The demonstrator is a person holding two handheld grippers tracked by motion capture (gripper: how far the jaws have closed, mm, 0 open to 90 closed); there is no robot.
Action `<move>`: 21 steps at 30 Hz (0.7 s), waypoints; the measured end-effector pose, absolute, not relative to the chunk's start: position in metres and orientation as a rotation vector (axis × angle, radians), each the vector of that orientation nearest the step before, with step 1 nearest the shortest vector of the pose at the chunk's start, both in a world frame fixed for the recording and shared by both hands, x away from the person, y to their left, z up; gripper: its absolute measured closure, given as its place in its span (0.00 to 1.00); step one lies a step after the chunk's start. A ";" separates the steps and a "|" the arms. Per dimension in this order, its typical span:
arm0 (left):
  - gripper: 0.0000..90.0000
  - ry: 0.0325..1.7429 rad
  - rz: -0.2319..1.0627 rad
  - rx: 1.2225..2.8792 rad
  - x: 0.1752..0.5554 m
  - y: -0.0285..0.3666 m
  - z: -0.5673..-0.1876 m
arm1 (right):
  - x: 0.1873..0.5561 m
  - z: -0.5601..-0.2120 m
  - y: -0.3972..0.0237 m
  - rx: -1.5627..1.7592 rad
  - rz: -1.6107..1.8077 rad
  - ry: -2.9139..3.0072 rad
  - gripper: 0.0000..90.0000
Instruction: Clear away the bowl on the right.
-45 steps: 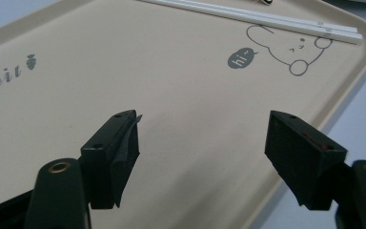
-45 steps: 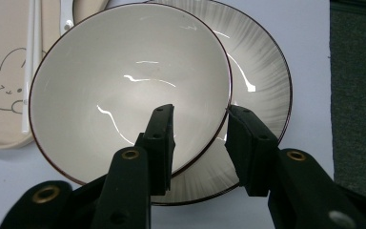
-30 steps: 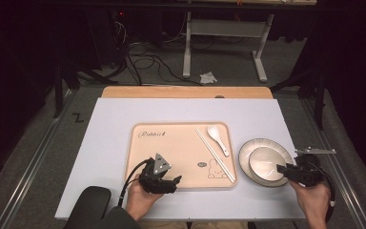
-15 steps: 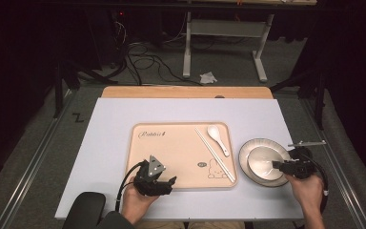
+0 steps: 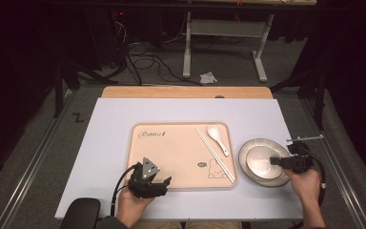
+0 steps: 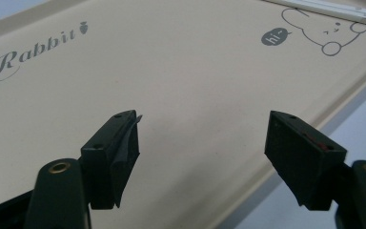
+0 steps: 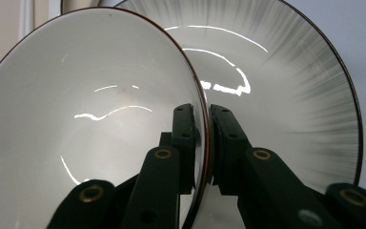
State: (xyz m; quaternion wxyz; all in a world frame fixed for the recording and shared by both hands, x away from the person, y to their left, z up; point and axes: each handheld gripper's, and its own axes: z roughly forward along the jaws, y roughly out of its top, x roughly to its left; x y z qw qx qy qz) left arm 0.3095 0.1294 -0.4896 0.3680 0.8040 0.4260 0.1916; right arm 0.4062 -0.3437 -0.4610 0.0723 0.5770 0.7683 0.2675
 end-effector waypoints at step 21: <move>0.31 1.088 0.497 2.070 0.310 0.130 -0.489 | 0.403 -0.456 -0.344 1.694 0.884 2.297 0.93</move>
